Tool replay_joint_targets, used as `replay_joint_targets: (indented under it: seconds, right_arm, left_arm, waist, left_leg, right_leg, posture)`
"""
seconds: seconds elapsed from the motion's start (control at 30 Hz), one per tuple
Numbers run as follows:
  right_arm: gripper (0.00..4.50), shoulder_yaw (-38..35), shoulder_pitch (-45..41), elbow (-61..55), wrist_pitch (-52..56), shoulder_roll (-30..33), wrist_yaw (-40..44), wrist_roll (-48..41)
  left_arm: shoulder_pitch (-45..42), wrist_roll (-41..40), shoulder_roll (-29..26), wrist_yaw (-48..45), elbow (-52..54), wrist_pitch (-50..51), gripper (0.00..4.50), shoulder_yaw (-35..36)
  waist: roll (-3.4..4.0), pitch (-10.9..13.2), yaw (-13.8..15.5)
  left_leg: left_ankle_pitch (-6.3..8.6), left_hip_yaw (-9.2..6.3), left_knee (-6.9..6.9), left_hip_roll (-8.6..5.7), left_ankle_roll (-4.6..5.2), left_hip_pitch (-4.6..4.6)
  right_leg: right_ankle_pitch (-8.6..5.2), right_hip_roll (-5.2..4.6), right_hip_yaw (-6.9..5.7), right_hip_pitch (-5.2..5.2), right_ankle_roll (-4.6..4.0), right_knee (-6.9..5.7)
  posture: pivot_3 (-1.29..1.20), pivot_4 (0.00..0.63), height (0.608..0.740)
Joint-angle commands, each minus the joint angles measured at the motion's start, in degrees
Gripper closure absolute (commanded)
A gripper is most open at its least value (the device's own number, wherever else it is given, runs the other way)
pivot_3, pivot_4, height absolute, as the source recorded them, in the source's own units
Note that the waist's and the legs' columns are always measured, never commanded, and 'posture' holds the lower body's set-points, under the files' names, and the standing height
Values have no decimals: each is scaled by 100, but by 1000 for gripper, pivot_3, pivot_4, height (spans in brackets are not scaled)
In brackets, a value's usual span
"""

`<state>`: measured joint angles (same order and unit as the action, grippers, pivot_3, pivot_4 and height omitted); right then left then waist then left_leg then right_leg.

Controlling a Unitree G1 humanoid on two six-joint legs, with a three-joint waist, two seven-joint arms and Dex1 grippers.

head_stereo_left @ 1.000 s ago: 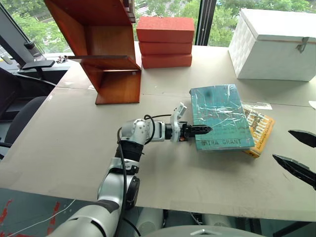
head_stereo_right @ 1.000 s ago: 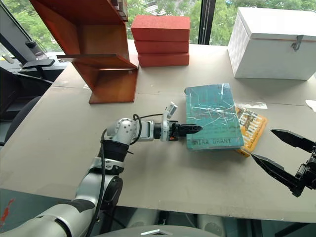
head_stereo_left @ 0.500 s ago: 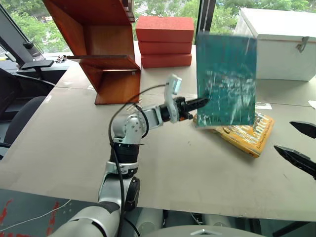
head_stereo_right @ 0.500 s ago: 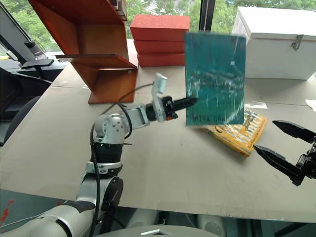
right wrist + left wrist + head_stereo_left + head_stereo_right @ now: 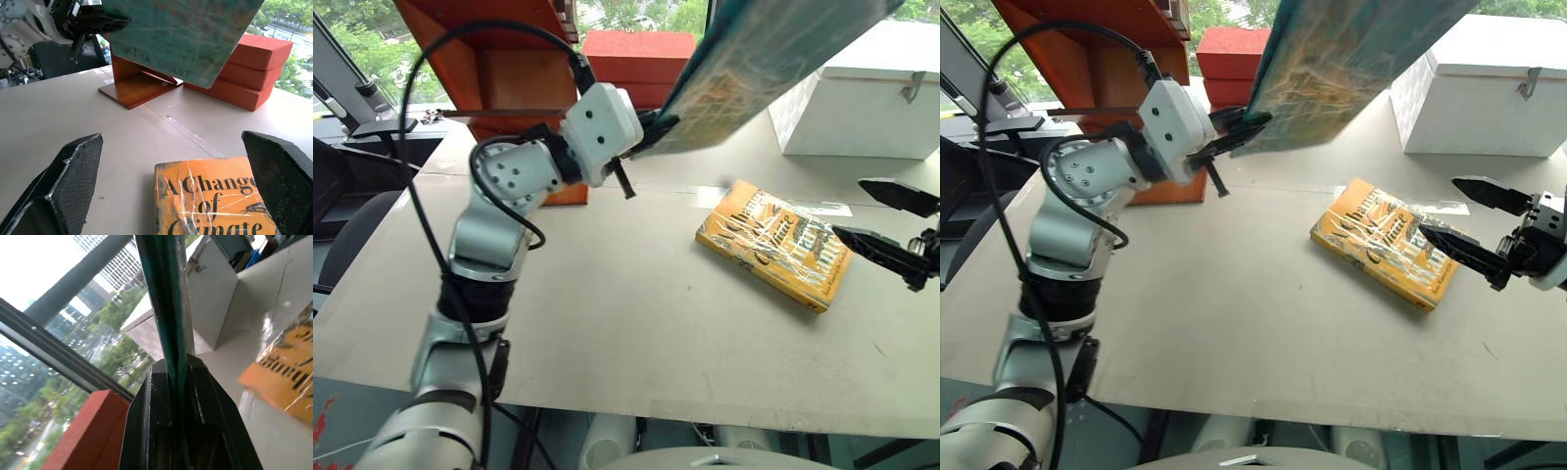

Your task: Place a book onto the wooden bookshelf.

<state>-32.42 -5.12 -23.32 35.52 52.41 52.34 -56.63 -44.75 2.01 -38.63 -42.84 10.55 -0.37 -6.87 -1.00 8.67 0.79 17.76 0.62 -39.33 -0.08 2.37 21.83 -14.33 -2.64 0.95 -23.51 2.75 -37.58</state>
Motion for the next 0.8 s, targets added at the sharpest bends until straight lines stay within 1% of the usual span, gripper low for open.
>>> replay_joint_targets:
  seconds: [0.03,0.13,0.2,0.37,0.47,0.57,0.8]
  right_arm:
    - [0,174,-404,148,-59,110,137,15]
    - [0,350,-682,297,-45,89,201,47]
    - [0,527,-935,425,-50,24,229,43]
    - [0,824,-1551,722,-51,-228,210,-32]
    - [0,976,-1883,951,-179,-407,156,161]
    - [0,1033,-2035,1093,-275,-533,126,340]
    - [0,1054,-2234,1151,-211,-763,28,297]
  left_arm:
    - [-76,1226,-441,692,-100,-1030,4413,130]
    - [86,1921,-817,1165,-130,-1341,4413,346]
    - [295,2326,-1244,1244,-172,-1295,4413,536]
    - [626,2906,-1879,1349,-319,-1114,4413,848]
    - [701,3066,-2136,1320,-461,-962,4413,973]
    - [786,3134,-2325,1270,-580,-871,4413,1046]
    - [1108,3224,-2577,1355,-877,-807,4413,1159]
  waist:
    - [-1,0,19]
    - [-5,3,9]
    - [-5,3,-5]
    - [-7,7,-11]
    - [-8,8,1]
    - [-12,10,13]
    - [-11,10,-9]
  left_leg:
    - [0,-2,-1,0,0,3]
    - [2,-5,-2,0,3,10]
    - [3,-4,-1,0,5,13]
    - [3,1,1,7,6,13]
    - [3,3,0,7,6,12]
    - [4,1,0,6,6,15]
    - [4,3,0,7,6,21]
  right_leg:
    - [0,-1,-3,0,0,-1]
    - [0,-3,-6,-1,1,4]
    - [1,-10,-7,-3,2,8]
    - [1,-12,-17,-10,2,3]
    - [1,-5,-22,-10,2,-1]
    - [1,-4,-29,-11,2,0]
    - [1,-17,-30,-18,2,-4]
  posture:
    - [0,150,740]
    - [0,150,740]
    - [0,150,740]
    - [0,150,740]
    - [0,150,740]
    - [0,150,740]
    - [0,150,740]
